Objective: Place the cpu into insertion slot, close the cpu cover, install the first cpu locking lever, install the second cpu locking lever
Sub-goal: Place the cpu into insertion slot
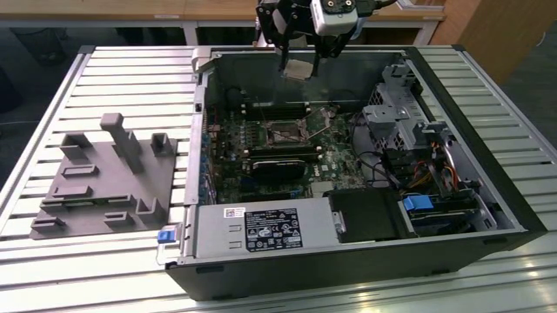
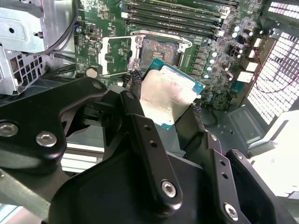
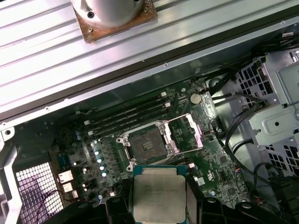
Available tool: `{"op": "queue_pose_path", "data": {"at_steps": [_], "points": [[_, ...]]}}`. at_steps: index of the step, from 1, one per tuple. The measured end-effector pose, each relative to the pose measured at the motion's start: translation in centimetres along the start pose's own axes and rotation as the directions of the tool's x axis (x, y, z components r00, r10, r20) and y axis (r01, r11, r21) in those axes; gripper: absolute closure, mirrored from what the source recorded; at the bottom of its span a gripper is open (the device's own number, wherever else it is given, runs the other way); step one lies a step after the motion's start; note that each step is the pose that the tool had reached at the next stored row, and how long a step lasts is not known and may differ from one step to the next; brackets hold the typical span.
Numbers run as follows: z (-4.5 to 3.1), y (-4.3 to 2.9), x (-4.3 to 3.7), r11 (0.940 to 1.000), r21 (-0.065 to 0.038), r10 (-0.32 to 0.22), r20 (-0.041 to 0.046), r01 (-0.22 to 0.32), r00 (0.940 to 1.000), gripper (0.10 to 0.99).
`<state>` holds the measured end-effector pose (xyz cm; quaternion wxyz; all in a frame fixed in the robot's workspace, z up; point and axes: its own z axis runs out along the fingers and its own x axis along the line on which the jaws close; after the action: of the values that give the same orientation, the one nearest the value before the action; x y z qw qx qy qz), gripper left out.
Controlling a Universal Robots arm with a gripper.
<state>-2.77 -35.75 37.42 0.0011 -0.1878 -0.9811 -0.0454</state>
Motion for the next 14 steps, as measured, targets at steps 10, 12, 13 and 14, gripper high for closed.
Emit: {"op": "queue_pose_path", "data": {"at_steps": [10, 12, 13, 14], "points": [[0.03, -0.04, 0.09, 0.9994, -0.001, 0.033, 0.0029, -0.033, 0.9994, 0.545], [0.04, -0.04, 0.09, 0.9992, -0.001, 0.039, 0.0035, -0.039, 0.9992, 0.545], [0.05, -0.04, 0.1, 0.9991, -0.001, 0.042, 0.0038, -0.042, 0.9991, 0.545], [0.05, -0.05, 0.11, 0.999, -0.001, 0.046, 0.0041, -0.046, 0.999, 0.545]]}}
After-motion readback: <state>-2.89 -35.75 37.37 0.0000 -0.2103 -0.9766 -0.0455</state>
